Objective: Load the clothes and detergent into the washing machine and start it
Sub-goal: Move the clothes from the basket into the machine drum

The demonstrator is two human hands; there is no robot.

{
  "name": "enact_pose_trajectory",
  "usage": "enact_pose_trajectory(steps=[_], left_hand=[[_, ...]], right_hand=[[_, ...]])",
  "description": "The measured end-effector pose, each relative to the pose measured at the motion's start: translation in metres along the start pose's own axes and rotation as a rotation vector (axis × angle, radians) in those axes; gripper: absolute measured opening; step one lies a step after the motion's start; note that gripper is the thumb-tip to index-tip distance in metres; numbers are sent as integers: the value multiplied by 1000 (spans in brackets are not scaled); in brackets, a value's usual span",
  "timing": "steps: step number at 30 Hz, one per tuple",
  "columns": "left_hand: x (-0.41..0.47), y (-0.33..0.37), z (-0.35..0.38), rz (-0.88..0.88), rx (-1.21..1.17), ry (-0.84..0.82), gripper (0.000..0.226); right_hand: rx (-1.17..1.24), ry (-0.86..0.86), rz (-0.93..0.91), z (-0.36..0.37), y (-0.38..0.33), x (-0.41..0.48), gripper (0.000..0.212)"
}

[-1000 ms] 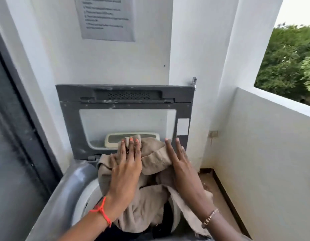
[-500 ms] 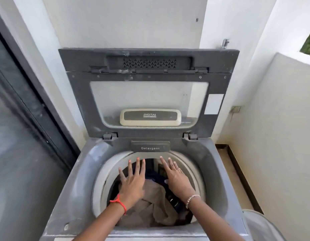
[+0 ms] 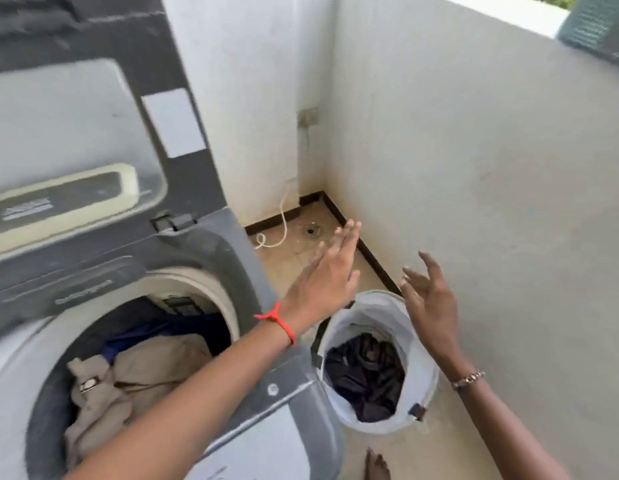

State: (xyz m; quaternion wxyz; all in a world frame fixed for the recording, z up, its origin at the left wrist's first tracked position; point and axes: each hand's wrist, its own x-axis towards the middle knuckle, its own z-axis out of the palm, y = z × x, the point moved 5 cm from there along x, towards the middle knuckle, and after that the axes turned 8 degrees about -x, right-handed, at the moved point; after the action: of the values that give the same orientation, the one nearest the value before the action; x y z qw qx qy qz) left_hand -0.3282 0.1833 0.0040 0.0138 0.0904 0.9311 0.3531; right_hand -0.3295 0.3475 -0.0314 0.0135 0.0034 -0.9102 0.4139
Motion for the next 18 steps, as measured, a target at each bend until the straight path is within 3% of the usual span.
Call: enact_pose_trajectory(steps=[4,9,13,18], left_hand=[[67,5,105,7,-19,-299,60],[95,-79,266,-4,125,-726,61],[75,-184,388,-63,550,-960,110],[71,-270,502,89,794,-917,141]], right_hand=[[-75,-126,200,20,118,-4,50],[-106,-373,402,95,249,-16,67],[-108,-549,450,178,344,-21,103],[-329,-591,496,271,450,-30,128]])
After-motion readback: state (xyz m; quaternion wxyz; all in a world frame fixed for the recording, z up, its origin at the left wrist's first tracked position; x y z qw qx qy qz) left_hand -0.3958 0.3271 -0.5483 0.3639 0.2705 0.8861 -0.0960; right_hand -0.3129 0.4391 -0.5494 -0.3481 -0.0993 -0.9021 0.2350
